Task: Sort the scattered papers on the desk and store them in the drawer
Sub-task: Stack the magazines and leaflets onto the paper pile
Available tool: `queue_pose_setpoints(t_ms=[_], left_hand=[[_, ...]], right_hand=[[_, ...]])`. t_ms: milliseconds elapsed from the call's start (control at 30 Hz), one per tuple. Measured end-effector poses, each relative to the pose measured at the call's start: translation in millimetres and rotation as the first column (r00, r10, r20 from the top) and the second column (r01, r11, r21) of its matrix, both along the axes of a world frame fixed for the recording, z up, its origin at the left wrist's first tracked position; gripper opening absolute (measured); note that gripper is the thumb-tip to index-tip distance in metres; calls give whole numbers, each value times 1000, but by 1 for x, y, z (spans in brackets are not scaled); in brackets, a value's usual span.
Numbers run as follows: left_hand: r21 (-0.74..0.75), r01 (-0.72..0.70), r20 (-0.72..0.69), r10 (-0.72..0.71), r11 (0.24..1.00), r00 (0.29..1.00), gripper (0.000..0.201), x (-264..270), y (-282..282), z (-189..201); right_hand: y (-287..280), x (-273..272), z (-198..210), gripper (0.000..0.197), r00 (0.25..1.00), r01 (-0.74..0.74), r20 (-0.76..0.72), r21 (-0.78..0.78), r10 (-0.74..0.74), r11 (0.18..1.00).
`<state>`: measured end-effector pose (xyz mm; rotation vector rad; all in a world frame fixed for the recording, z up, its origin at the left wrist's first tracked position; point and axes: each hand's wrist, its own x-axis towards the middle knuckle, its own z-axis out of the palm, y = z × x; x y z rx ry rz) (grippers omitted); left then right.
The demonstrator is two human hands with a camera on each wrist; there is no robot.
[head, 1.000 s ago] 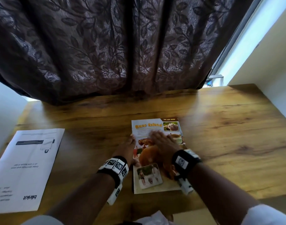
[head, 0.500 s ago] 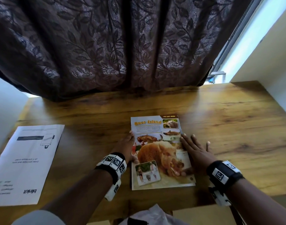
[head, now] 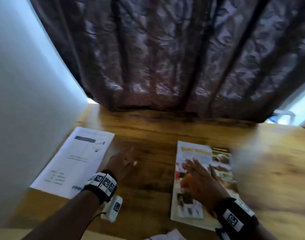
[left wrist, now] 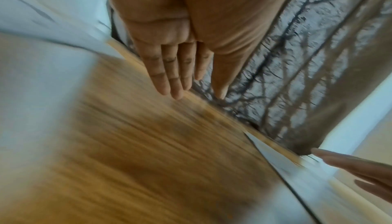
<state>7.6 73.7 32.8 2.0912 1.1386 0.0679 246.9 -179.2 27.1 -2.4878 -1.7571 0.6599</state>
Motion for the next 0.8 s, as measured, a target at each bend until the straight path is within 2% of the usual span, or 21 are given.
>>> queue_pose_setpoints(t_ms=[67, 167, 300, 367, 467, 567, 600, 700, 800], left_hand=[[76, -148, 5, 149, 986, 989, 63, -38, 29, 3], [214, -211, -114, 239, 954, 964, 59, -89, 69, 1], [282, -293, -257, 367, 913, 894, 74, -150, 112, -12], [303, -293, -352, 392, 907, 850, 84, -174, 126, -21], [286, -220, -409, 326, 933, 852, 112, -186, 133, -35], [249, -111, -443, 216, 962, 870, 148, -187, 137, -52], [264, -61, -443, 177, 963, 879, 151, -184, 136, -52], [287, 93, -425, 40, 953, 904, 144, -170, 133, -41], [236, 98, -460, 22, 967, 888, 140, -156, 134, -29]], right_hand=[[44, -31, 4, 80, 988, -152, -20, 23, 152, 988], [100, -73, 11, 67, 950, -303, -64, 52, 306, 952], [155, -123, 4, 72, 908, -405, -79, 91, 412, 910], [178, -146, -3, 65, 880, -468, -54, 69, 472, 881], [200, -168, -9, 66, 849, -527, -20, 43, 528, 849], [211, -181, -17, 66, 866, -498, -21, 72, 500, 864], [213, -183, -20, 66, 878, -474, -20, 102, 478, 875], [217, -182, -31, 65, 914, -398, -17, 152, 405, 905], [212, -175, -39, 67, 949, -308, -21, 141, 314, 941]])
